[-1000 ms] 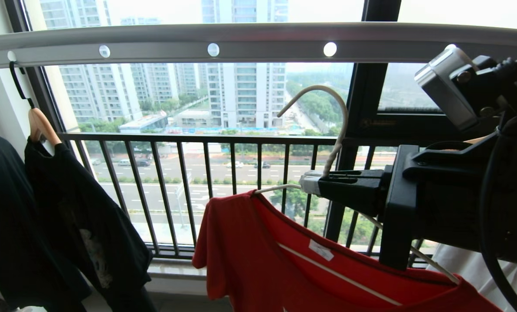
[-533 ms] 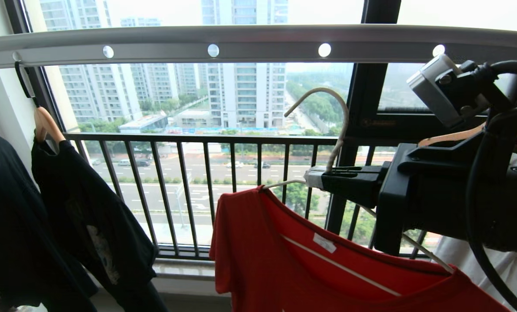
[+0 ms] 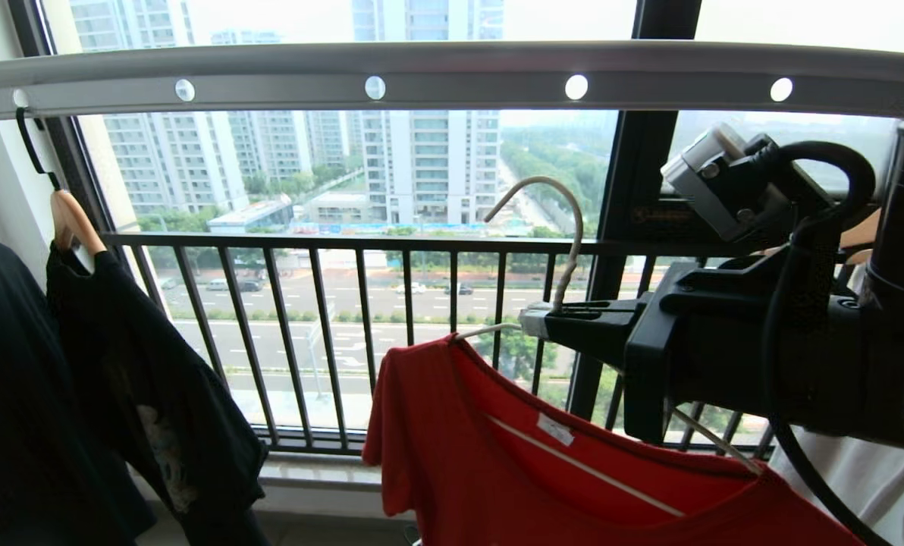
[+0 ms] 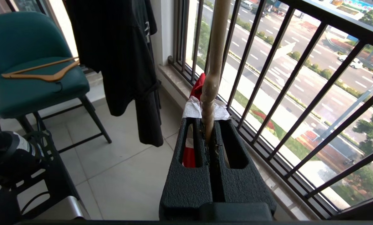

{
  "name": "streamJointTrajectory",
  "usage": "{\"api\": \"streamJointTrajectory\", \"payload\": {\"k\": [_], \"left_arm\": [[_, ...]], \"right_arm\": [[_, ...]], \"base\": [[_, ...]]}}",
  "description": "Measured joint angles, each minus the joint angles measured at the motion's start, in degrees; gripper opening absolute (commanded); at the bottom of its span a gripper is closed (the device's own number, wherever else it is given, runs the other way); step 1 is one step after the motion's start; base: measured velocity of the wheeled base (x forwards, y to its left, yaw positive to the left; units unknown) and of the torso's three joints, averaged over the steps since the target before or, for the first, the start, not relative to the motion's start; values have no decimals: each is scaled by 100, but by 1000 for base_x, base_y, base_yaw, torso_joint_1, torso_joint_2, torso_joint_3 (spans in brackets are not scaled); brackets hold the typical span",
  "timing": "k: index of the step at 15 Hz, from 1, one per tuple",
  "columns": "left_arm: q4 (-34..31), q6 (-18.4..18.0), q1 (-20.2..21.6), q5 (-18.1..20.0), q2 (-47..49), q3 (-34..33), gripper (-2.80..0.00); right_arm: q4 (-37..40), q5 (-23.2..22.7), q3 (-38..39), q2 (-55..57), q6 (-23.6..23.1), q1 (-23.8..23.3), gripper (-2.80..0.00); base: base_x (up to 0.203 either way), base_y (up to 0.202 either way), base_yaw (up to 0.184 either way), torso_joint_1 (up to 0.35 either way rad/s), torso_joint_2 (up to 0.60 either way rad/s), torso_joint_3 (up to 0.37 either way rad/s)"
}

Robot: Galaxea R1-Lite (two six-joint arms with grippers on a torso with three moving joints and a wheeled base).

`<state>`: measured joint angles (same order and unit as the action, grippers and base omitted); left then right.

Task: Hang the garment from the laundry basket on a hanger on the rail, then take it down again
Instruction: Take the clothes off the clothes rack

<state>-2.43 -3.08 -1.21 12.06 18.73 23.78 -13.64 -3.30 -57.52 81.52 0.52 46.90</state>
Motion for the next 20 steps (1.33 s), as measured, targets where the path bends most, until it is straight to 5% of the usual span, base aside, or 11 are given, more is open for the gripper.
{"api": "streamJointTrajectory", "payload": {"k": [3, 6, 10, 13, 14, 20], "left_arm": [[-295, 15, -286, 1038, 1684, 1519, -280], [-682, 63, -1424, 1538, 3257, 2505, -280], [-837, 80, -2311, 1431, 4756, 3105, -280], [-851, 193, -2744, 852, 5272, 3184, -280], [-847, 307, -2916, 575, 5365, 3200, 0], [-36, 1384, -4121, -1678, 6010, 3322, 0]], "right_arm": [[-450, 22, -4, 118, 18, -125, -280], [-633, 67, 18, 273, 16, -240, -280], [-685, 80, -26, 457, 40, -338, -280], [-859, 84, -23, 594, 124, -302, -280], [-863, 85, -28, 619, 217, -302, -280], [-865, 88, -67, 620, 280, -196, -280]], "base": [[0, 0, 0, 0, 0, 0], [0, 0, 0, 0, 0, 0], [0, 0, 0, 0, 0, 0], [0, 0, 0, 0, 0, 0], [0, 0, 0, 0, 0, 0], [0, 0, 0, 0, 0, 0]]}}
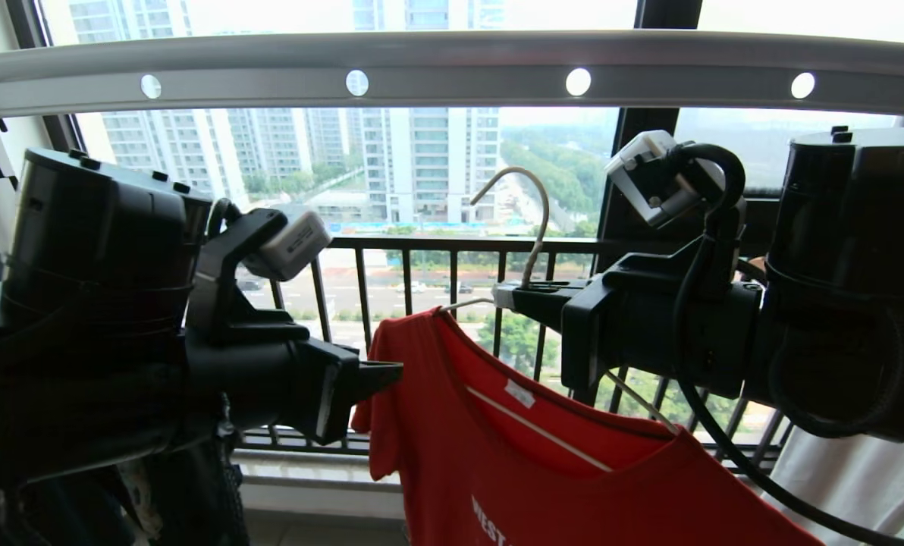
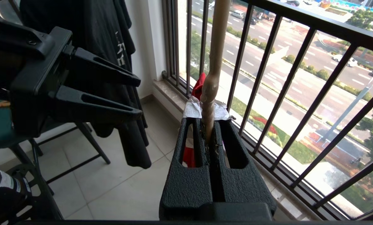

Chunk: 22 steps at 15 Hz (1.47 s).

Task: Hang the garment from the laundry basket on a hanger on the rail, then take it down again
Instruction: Take the clothes off the clothes rack

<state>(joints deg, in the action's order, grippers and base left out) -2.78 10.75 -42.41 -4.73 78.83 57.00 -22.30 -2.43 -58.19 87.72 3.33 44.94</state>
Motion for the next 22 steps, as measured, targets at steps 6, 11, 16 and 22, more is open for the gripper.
{"api": "streamJointTrajectory", "payload": {"k": [6, 11, 16, 22], "left_arm": [[746, 241, -503, -1311, 540, -20, 0], [931, 391, -543, -1525, 752, -26, 0], [998, 350, -540, -1829, 907, -33, 0], [1140, 223, -502, -1971, 1001, -106, 0]], "right_arm": [[3, 1, 11, -59, -9, 125, -280], [13, 9, 33, -65, -9, 263, -280], [13, 9, 37, -80, -9, 274, -280], [12, 11, 37, -125, -17, 276, -280]], "base": [[0, 0, 0, 0, 0, 0], [0, 0, 0, 0, 0, 0], [0, 0, 0, 0, 0, 0], [0, 0, 0, 0, 0, 0]]}}
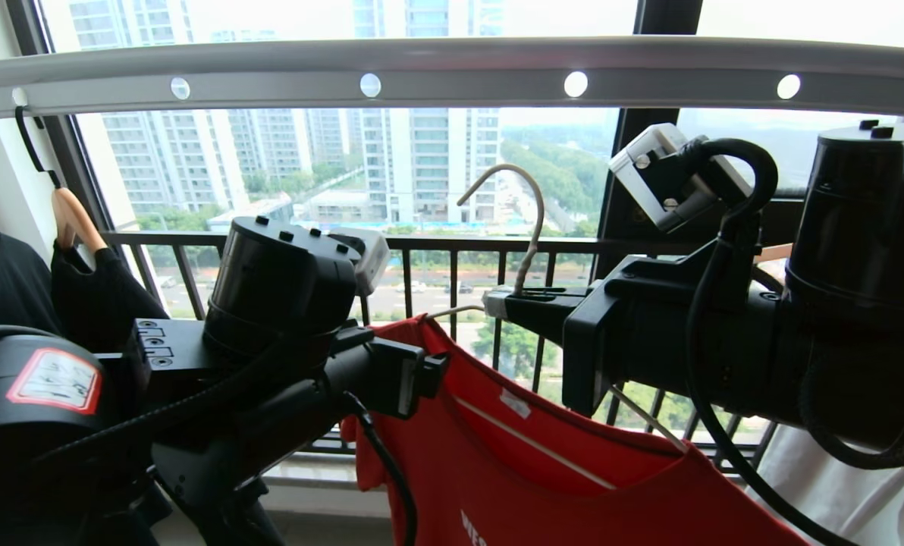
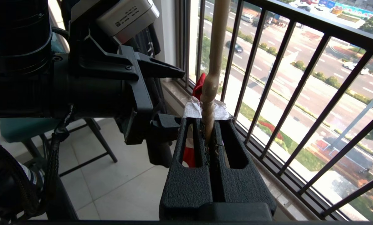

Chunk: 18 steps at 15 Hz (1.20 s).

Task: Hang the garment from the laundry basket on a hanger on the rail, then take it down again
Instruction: Take the clothes off the clothes rack

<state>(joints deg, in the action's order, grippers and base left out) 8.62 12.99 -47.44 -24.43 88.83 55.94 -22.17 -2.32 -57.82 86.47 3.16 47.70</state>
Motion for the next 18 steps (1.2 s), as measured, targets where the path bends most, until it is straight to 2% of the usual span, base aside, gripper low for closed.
{"api": "streamJointTrajectory", "payload": {"k": [2, 6, 7, 15, 18], "left_arm": [[2, -134, 28, -181, 6, -14, 0], [0, -194, 39, -195, 28, -55, 0], [2, -191, 42, -201, 24, -57, -280], [0, -223, 42, -193, -38, -84, -280], [9, -410, 300, -156, -50, -110, -280]], "right_arm": [[-4, 1, -6, -6, 4, -5, -280], [-6, 179, -30, -6, 0, -10, -280], [-6, 227, -37, -2, 0, -10, -280], [-10, 239, -70, 29, -2, -18, -280], [-10, 245, -72, 29, 0, -50, -280]], "base": [[0, 0, 0, 0, 0, 0], [0, 0, 0, 0, 0, 0], [0, 0, 0, 0, 0, 0], [0, 0, 0, 0, 0, 0], [0, 0, 0, 0, 0, 0]]}}
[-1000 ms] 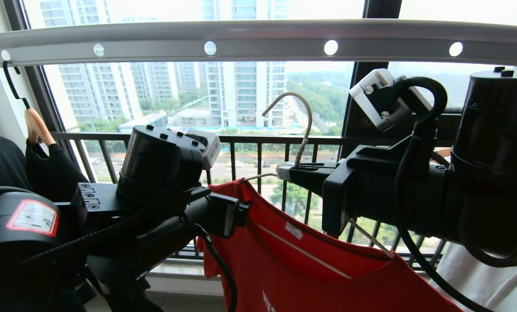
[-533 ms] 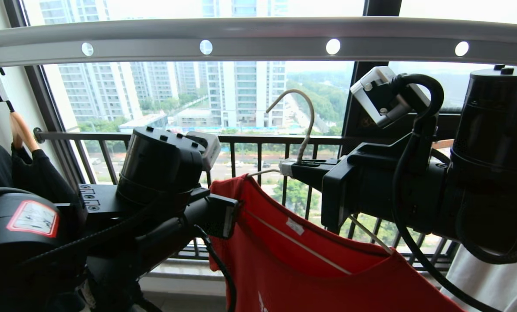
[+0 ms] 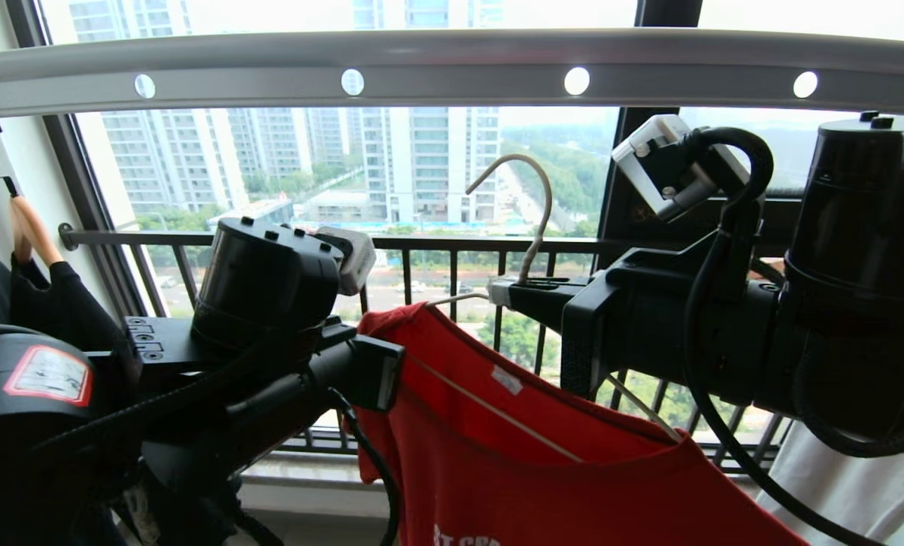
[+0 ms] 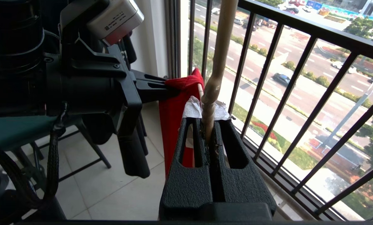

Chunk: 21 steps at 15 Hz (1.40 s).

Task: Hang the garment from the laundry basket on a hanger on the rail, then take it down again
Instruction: Take the clothes off the clothes rack

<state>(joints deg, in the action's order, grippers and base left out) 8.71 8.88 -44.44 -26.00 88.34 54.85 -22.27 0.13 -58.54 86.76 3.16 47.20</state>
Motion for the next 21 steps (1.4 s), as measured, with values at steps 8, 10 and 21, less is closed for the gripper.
{"api": "streamJointTrajectory", "payload": {"k": [8, 10, 21], "left_arm": [[557, -450, 1155, 365, 38, 33, -280], [926, -503, 1364, 421, 164, 33, -280], [1510, 1166, 2747, 5072, -8, -268, -280]], "right_arm": [[0, 9, 13, 11, -18, -77, -280], [0, 9, 17, 11, -18, -82, -280], [9, 13, 17, 32, -29, -106, -280]], "base": [[0, 0, 0, 0, 0, 0], [0, 0, 0, 0, 0, 0], [0, 0, 0, 0, 0, 0]]}}
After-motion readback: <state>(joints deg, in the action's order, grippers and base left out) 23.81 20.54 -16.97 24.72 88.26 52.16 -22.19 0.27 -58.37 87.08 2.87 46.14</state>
